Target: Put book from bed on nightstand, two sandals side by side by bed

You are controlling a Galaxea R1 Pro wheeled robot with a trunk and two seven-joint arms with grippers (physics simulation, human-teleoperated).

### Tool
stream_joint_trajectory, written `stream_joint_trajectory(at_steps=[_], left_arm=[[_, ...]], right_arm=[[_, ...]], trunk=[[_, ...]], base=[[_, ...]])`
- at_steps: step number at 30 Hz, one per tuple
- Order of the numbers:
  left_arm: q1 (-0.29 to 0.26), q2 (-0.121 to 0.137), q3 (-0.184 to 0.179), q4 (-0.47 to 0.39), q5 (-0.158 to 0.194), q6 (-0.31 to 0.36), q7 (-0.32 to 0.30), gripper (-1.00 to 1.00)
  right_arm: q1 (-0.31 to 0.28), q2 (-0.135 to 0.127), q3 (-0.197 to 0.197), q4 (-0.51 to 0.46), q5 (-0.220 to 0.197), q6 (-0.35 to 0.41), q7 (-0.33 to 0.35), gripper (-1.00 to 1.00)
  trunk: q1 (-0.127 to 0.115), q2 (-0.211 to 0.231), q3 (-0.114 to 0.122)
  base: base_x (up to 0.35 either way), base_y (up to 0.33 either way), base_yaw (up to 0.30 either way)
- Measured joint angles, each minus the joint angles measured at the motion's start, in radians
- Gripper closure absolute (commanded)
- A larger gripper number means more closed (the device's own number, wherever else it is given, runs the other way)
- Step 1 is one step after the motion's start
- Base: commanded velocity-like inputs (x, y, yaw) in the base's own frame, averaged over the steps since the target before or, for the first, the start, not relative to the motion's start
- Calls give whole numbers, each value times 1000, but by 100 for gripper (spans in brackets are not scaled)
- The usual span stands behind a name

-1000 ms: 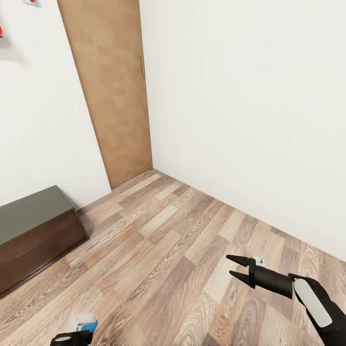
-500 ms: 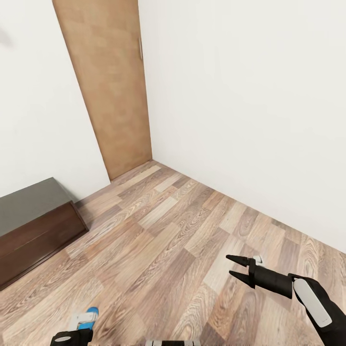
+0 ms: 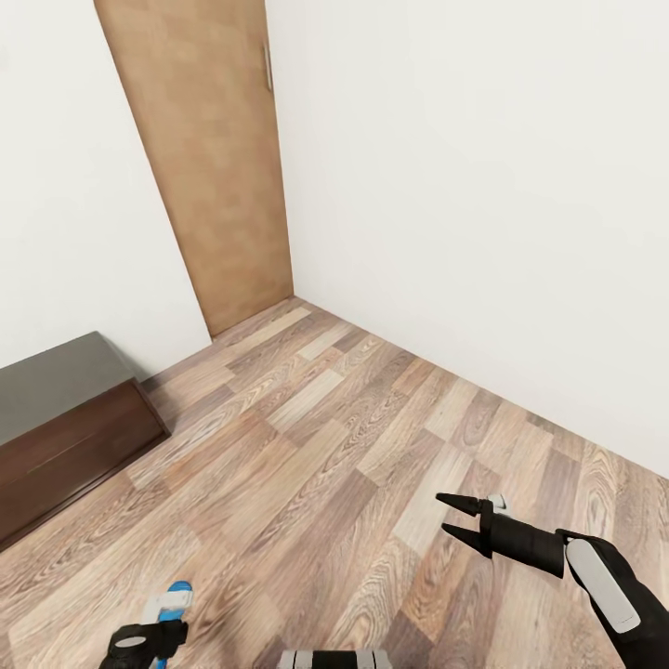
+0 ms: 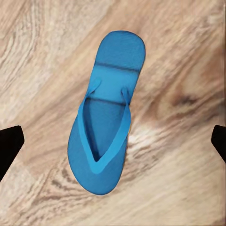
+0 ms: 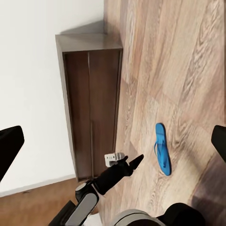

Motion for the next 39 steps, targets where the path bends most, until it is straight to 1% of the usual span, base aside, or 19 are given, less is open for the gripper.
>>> stream_joint_trajectory(at_steps=[3, 5, 7, 8, 9, 10, 13, 14, 17, 20, 39], left_arm=[[-11, -2, -5, -47, -24, 44, -20, -100], [-17, -3, -13, -68, -40, 77, -56, -100], [-25, -2, -20, -88, -66, 105, -114, -100], [-27, -1, -22, -94, -85, 112, -134, -100], [-28, -1, -23, -96, -95, 115, -141, -100], [-30, -1, -24, -98, -124, 120, -156, -100], [-32, 0, -25, -97, -163, 122, -169, -100], [-32, 1, -25, -97, -170, 122, -171, -100], [-33, 3, -24, -97, -180, 121, -175, -100], [-33, 6, -24, -97, -182, 120, -176, -100], [-33, 10, -21, -103, -183, 117, -173, -100]], right_arm=[[0, -1, 0, -1, 0, 0, 1, -100], [0, -1, 1, -1, -1, 0, 1, -100], [0, -1, 1, -1, -1, 0, 1, -100], [0, -2, 1, -1, -1, 0, 1, -100], [0, -2, 1, -1, -1, 0, 1, -100], [0, -3, 1, -1, -1, 0, 1, -100], [0, -3, 1, -1, -1, 0, 1, -100], [0, -3, 1, -1, -1, 0, 1, -100], [0, -2, 1, -1, -1, 0, 1, -100], [0, -3, 1, -2, -1, 0, 1, -100], [0, -6, 1, -1, 0, 0, 1, -100]], trunk=[[1, -1, -12], [1, -1, -12], [1, -1, -12], [1, -1, -12], [1, -1, -12], [1, -1, -12], [1, -1, -12], [1, -1, -12], [1, -1, -12], [1, -1, -12], [10, -5, -85]], base=[[0, 0, 0], [0, 0, 0], [0, 0, 0], [0, 0, 0], [0, 0, 0], [0, 0, 0], [0, 0, 0], [0, 0, 0], [0, 0, 0], [0, 0, 0], [0, 0, 0]])
